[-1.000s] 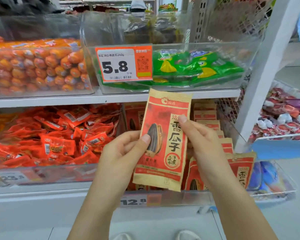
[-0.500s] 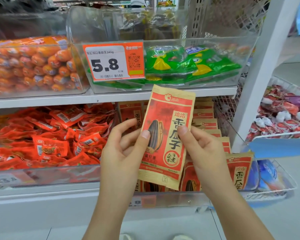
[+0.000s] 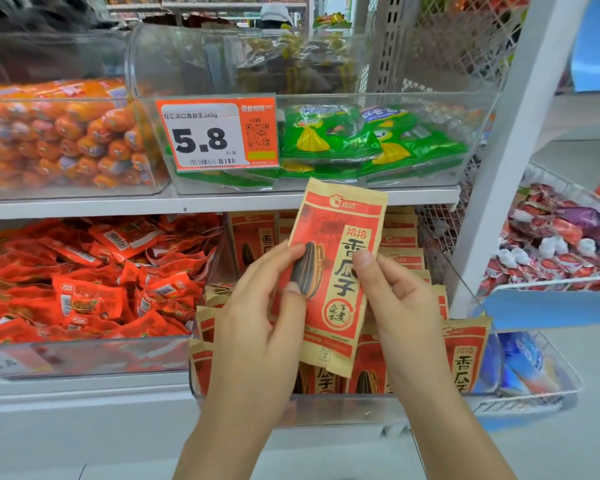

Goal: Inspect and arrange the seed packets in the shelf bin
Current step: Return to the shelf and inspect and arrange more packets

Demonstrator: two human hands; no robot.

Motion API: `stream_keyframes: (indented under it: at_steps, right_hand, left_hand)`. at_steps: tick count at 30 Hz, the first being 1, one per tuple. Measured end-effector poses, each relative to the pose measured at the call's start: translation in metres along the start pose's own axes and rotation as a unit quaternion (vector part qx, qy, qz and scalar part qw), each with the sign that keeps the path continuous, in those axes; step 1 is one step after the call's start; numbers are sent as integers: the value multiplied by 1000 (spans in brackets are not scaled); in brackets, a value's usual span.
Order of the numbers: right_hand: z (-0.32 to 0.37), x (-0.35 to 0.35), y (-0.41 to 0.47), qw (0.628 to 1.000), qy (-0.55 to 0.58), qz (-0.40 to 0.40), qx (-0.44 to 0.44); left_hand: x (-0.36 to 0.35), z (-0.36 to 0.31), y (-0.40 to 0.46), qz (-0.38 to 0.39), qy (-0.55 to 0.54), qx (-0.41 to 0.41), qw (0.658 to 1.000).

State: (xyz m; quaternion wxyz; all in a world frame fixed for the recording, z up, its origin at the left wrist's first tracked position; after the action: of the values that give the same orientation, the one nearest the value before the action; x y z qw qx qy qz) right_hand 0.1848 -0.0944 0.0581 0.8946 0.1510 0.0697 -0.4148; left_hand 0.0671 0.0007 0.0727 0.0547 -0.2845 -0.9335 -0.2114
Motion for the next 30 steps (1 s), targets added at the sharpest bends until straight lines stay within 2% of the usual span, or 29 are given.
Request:
stream_keyframes:
  at_steps: [2, 5, 8, 13, 16, 18, 23, 30]
  right_hand:
    - [1, 0, 3, 1000, -3, 7, -11]
    - [-1, -3, 5, 999, 11, 29, -42]
    - [3, -11, 6, 997, 4, 70, -27]
    - [10, -17, 5, 996, 3, 91, 11]
    - [19, -18, 11, 995, -30, 76, 51]
    - [23, -17, 18, 996, -25, 53, 63]
    - [16, -17, 25, 999, 23, 39, 28]
    - [3, -26, 22, 998, 12, 61, -4]
  left_hand:
    - [-8, -3, -1, 25, 19, 5, 999]
    - [-16, -2, 1, 58, -9, 33, 998]
    - [-16, 0, 3, 76, -40, 52, 995]
    - [-11, 1, 7, 119, -74, 67, 988]
    - [-8, -3, 9, 153, -151, 93, 972]
    - [-4, -4, 9, 167, -162, 107, 967]
    - [-3, 5, 6, 211, -164, 150, 952]
    - [-1, 13, 11, 194, -151, 198, 949]
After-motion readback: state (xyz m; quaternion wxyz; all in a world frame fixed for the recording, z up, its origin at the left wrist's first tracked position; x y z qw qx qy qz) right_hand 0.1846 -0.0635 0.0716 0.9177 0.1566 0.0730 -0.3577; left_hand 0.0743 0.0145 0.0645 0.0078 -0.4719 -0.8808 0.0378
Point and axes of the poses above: each hand's wrist, its own y-axis towards the middle knuckle, its own x-axis out of the back of the hand, z = x × y, the point moved 9 cm from there along y, towards the middle knuckle, and after that the axes turned 4 degrees about x, right-handed, at the moved point
